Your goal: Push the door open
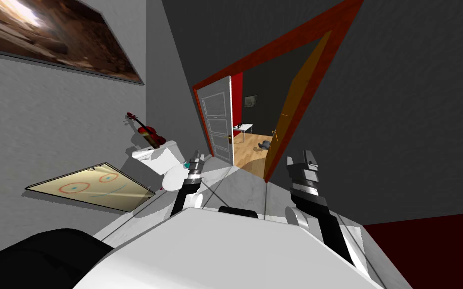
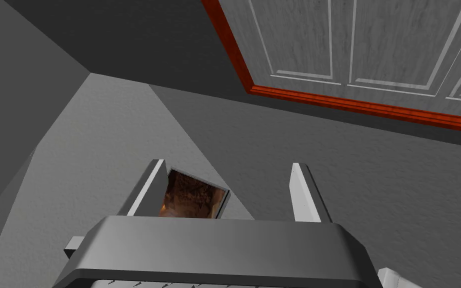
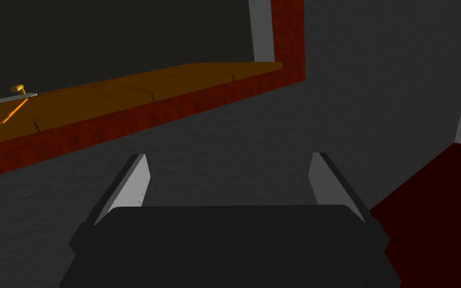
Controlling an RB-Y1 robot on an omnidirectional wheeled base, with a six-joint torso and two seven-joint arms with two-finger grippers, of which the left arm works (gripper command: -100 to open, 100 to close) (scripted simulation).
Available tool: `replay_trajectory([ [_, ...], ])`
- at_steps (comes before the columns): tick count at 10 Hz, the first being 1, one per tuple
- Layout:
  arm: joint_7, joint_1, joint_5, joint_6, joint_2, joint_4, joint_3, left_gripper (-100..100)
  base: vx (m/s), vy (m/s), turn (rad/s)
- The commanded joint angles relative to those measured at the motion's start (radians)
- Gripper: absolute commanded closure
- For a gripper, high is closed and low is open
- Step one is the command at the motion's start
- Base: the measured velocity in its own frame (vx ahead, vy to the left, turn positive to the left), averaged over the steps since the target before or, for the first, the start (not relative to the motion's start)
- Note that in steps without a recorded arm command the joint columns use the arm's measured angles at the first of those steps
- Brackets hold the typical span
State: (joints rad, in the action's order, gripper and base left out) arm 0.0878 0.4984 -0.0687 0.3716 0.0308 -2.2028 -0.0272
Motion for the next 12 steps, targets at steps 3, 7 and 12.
replay_trajectory([
  [3,0.002,-0.053,-0.002,0.0,0.015,0.083,0.023,-100,0.075,0.094,-0.144],
  [7,0.005,-0.109,-0.003,0.0,0.028,0.173,0.048,-100,0.115,0.075,-0.126],
  [12,0.008,-0.181,-0.006,-0.001,0.039,0.286,0.08,-100,0.082,0.092,-0.116],
])
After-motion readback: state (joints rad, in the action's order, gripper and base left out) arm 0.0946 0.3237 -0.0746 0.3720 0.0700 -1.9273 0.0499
